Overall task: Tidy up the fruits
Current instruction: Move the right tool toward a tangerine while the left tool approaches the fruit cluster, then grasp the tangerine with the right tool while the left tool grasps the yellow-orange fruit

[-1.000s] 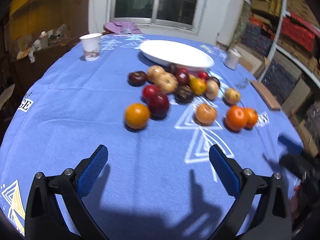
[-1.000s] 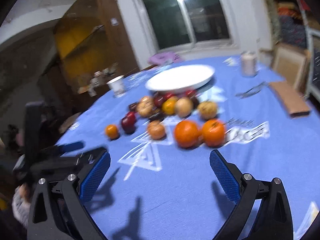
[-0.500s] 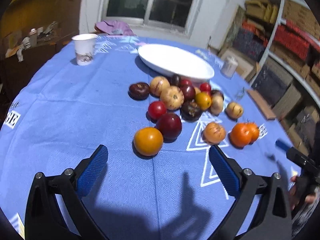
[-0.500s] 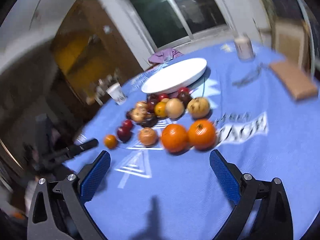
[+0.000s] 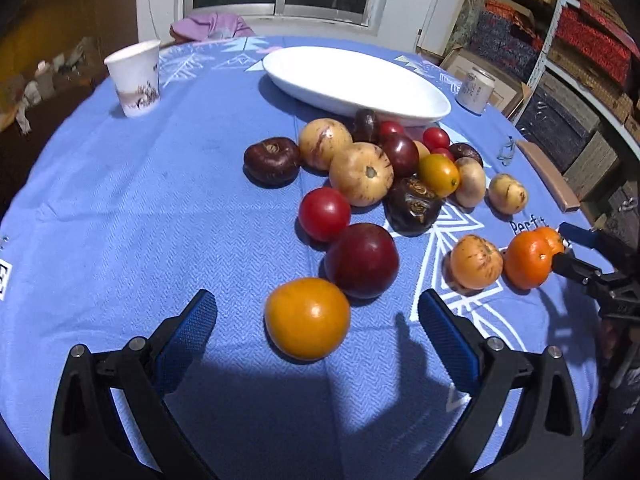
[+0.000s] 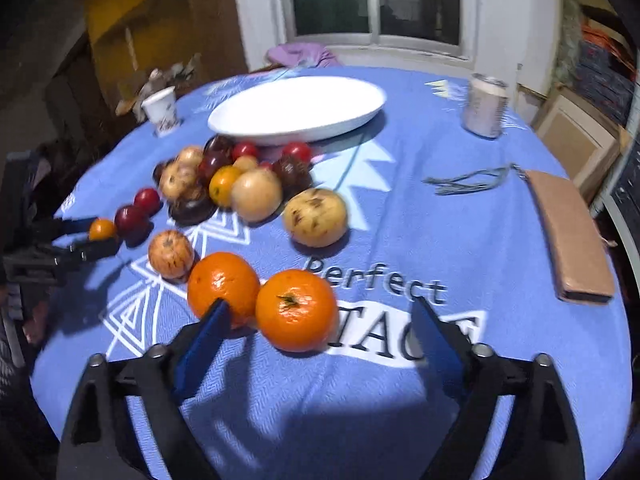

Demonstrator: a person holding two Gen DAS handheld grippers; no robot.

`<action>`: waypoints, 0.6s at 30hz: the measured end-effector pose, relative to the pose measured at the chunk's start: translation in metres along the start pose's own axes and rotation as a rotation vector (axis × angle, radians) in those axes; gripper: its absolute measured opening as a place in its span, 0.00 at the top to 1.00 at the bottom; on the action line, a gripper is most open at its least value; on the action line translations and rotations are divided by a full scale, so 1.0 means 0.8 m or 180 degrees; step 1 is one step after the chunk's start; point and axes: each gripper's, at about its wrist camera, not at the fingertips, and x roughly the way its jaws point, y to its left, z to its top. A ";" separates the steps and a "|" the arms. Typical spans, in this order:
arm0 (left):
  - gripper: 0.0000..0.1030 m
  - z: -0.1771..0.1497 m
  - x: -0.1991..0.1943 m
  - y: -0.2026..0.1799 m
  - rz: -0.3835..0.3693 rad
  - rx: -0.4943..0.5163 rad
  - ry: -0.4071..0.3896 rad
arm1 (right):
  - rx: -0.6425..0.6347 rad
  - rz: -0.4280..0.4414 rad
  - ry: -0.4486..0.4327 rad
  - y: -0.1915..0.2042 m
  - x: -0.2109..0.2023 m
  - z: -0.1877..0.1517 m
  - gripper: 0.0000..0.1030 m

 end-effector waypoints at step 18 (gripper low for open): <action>0.19 0.002 0.009 -0.009 -0.0092 0.0118 -0.0004 | -0.0133 0.0180 -0.0022 0.009 -0.012 -0.002 0.58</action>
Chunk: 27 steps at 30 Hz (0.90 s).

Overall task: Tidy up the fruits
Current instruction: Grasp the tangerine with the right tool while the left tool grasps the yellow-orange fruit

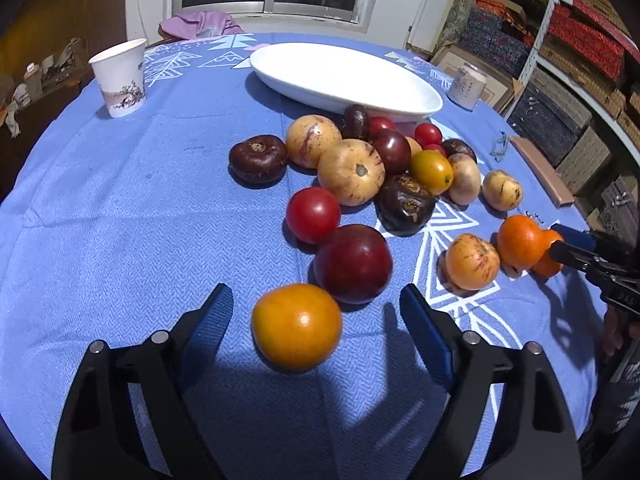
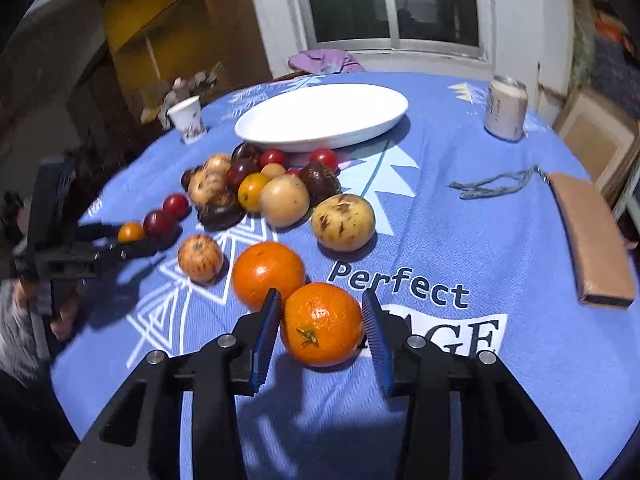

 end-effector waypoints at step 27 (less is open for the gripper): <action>0.22 0.000 0.000 0.000 -0.0086 0.0022 -0.0019 | -0.0233 -0.0089 0.0162 0.007 0.015 -0.003 0.55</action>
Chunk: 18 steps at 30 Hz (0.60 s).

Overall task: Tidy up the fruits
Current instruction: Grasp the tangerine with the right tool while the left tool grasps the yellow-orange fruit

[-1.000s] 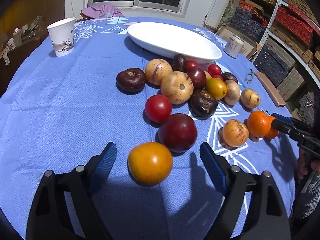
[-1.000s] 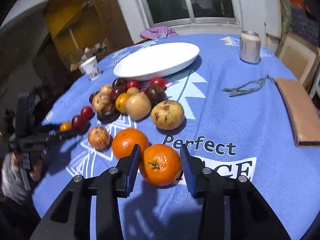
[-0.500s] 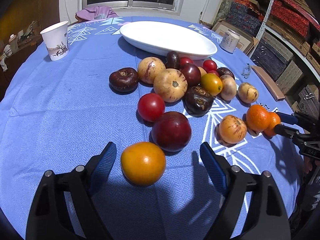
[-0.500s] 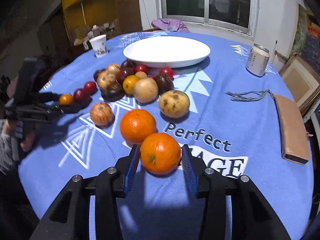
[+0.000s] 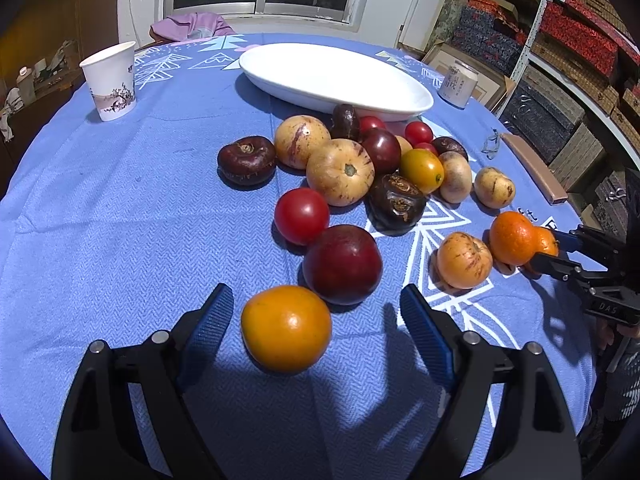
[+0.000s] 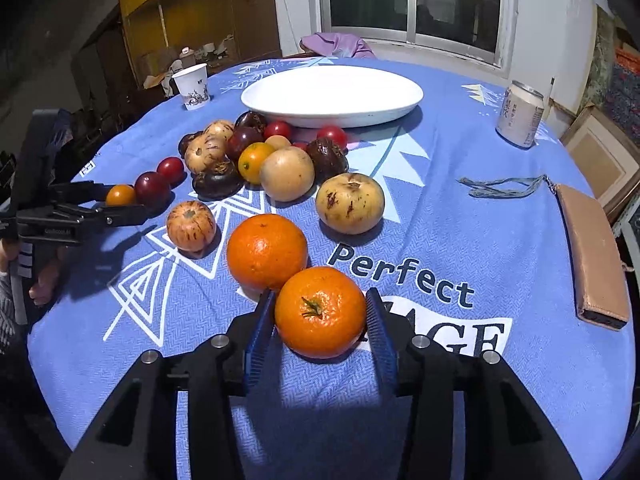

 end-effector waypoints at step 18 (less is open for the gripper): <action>0.61 -0.017 -0.023 0.025 -0.0021 -0.0163 -0.0012 | 0.0191 0.0037 -0.0060 -0.007 -0.007 -0.011 0.56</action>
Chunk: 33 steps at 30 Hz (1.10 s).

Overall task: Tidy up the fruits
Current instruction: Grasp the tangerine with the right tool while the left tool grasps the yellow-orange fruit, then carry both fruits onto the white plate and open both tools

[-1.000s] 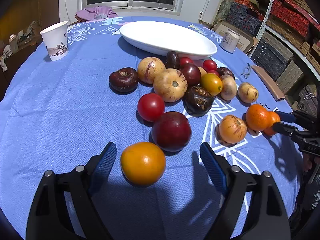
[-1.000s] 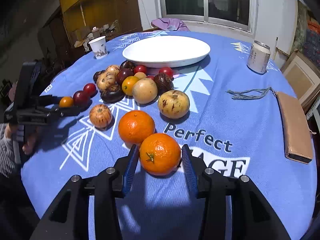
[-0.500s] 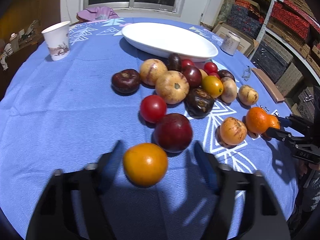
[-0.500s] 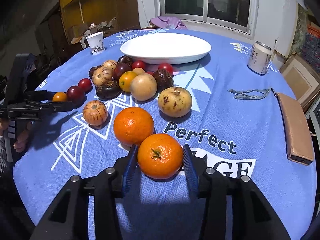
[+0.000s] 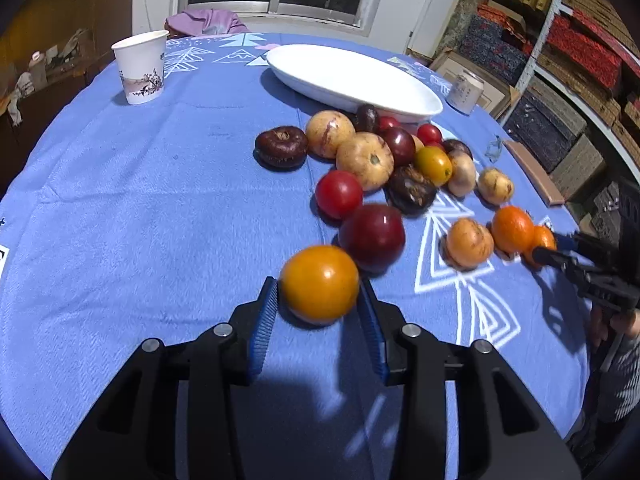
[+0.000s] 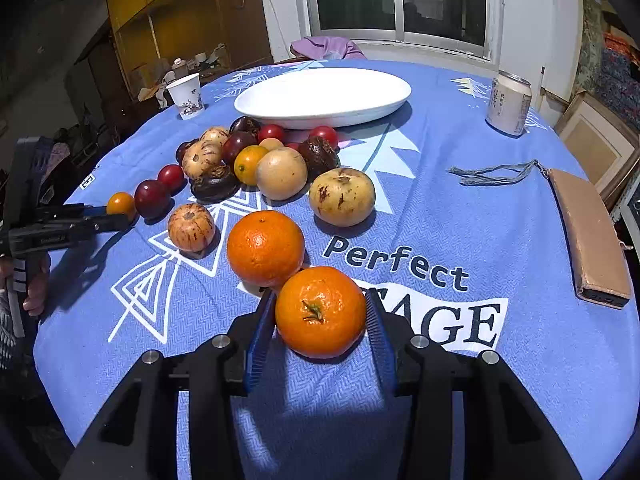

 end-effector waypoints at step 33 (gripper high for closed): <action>0.62 0.242 0.144 -0.026 0.0144 0.0004 -0.0048 | 0.0196 -0.0106 -0.0067 -0.024 0.168 0.251 0.56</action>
